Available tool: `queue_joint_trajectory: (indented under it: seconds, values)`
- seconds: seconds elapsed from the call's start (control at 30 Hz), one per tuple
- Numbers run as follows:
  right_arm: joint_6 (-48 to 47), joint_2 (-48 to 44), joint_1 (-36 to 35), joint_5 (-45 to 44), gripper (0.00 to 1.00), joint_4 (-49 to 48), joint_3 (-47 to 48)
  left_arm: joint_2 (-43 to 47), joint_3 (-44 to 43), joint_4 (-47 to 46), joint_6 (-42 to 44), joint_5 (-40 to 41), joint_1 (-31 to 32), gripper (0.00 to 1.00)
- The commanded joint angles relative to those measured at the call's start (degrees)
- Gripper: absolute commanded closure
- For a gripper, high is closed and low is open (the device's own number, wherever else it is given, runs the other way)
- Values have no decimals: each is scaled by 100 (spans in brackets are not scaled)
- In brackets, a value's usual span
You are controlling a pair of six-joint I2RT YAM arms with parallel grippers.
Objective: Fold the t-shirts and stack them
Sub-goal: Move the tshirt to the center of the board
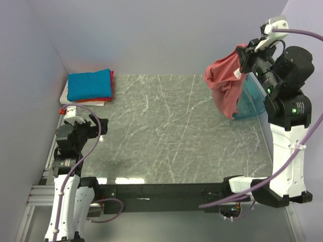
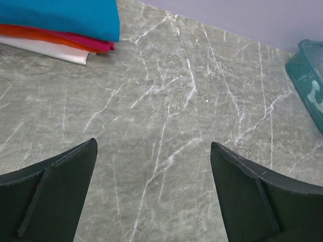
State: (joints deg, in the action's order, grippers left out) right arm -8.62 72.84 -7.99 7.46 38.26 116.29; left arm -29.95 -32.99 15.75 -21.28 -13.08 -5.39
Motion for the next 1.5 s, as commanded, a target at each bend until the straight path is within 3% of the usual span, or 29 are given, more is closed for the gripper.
queue_joint_trajectory:
  seconds: [0.0,0.2,0.6,0.83,1.0,1.2,1.37,1.47]
  values:
    - [71,-217,-177,246,100,50,78,95,-76,-177,27,-186,-6,1]
    - [133,-639,-238,719,100,50,-159,183,-23,-283,80,-406,-6,0]
    - [414,-920,-229,1617,100,190,368,130,-14,-309,89,-502,-15,0]
    - [378,-982,-256,2267,100,173,-500,139,-5,-336,89,-573,-6,1]
    - [414,-675,-694,2629,100,-21,-950,122,-5,-336,89,-599,-15,0]
    - [-262,-16,-1406,2883,96,-3,-1284,157,3,-336,89,-590,-15,0]
    - [-605,617,-1434,2972,94,15,-1284,157,12,-344,89,-634,-15,1]
    - [-720,732,-1372,2717,92,-353,-1933,174,3,-353,89,-669,3,0]
